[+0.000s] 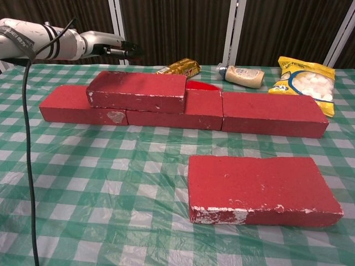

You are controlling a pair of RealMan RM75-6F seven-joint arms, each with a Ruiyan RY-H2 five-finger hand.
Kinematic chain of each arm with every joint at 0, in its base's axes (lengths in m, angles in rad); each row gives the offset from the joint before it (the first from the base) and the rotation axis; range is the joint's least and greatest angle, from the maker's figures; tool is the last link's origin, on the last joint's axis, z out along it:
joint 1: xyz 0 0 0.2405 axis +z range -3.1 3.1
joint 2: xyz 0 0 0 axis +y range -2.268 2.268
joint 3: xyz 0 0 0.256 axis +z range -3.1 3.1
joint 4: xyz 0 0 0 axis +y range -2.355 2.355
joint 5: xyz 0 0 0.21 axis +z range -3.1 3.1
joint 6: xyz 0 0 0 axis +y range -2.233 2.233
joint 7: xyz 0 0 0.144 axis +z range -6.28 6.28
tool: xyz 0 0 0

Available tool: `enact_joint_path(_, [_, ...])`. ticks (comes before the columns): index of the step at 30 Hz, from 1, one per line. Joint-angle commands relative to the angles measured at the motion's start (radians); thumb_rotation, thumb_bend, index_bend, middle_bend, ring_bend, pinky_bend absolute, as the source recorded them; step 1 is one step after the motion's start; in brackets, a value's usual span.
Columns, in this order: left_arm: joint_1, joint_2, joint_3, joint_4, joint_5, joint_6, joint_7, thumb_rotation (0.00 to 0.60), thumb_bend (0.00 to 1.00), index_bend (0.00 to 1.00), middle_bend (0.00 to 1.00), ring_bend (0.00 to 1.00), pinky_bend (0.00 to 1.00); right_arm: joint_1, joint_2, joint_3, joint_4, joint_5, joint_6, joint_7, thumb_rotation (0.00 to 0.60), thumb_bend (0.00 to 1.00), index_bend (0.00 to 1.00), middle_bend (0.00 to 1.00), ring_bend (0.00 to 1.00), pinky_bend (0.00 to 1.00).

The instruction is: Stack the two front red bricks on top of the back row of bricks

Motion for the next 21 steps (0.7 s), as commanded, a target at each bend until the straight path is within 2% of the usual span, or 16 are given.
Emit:
enact_joint_path(1, [0.035,0.022,-0.033,-0.021,-0.021,0.102,0.059,0.12,0.38,0.0,0.0,0.0,0.0,0.001,0.002,-0.007,0.0,-0.024,0.001,0.014,0.463,0.05,0.0,0.0,0.0,0.0])
enact_joint_path(3, [0.063,0.058,-0.046,-0.079,-0.024,0.177,0.096,0.114,0.38,0.0,0.0,0.0,0.0,0.001,0.001,-0.014,0.005,-0.052,0.006,0.032,0.462,0.05,0.0,0.0,0.0,0.0])
enact_joint_path(5, [0.109,0.125,-0.049,-0.195,-0.021,0.273,0.162,0.111,0.38,0.0,0.0,0.0,0.0,0.002,-0.001,-0.026,0.013,-0.085,0.005,0.051,0.462,0.05,0.0,0.0,0.0,0.0])
enact_joint_path(8, [0.193,0.262,-0.031,-0.432,-0.007,0.398,0.313,0.12,0.38,0.0,0.0,0.0,0.0,0.01,-0.004,-0.043,0.018,-0.134,-0.005,0.085,0.462,0.05,0.0,0.0,0.0,0.0])
enact_joint_path(11, [0.288,0.415,0.005,-0.698,-0.004,0.494,0.471,0.215,0.38,0.0,0.0,0.0,0.0,0.027,-0.023,-0.053,0.035,-0.19,-0.016,0.126,0.463,0.05,0.0,0.0,0.0,0.0])
enact_joint_path(14, [0.38,0.545,0.047,-0.907,0.001,0.576,0.546,0.323,0.38,0.0,0.0,0.0,0.0,0.05,-0.047,-0.067,0.037,-0.239,-0.041,0.157,0.461,0.05,0.0,0.0,0.0,0.0])
enact_joint_path(17, [0.472,0.624,0.093,-1.012,0.02,0.658,0.613,0.362,0.38,0.0,0.0,0.0,0.0,0.072,-0.06,-0.075,0.008,-0.269,-0.067,0.151,0.462,0.05,0.0,0.0,0.0,0.0])
enact_joint_path(21, [0.598,0.654,0.144,-1.05,0.042,0.771,0.698,0.415,0.38,0.0,0.0,0.0,0.0,0.109,-0.062,-0.075,-0.064,-0.27,-0.129,0.1,0.462,0.05,0.0,0.0,0.0,0.0])
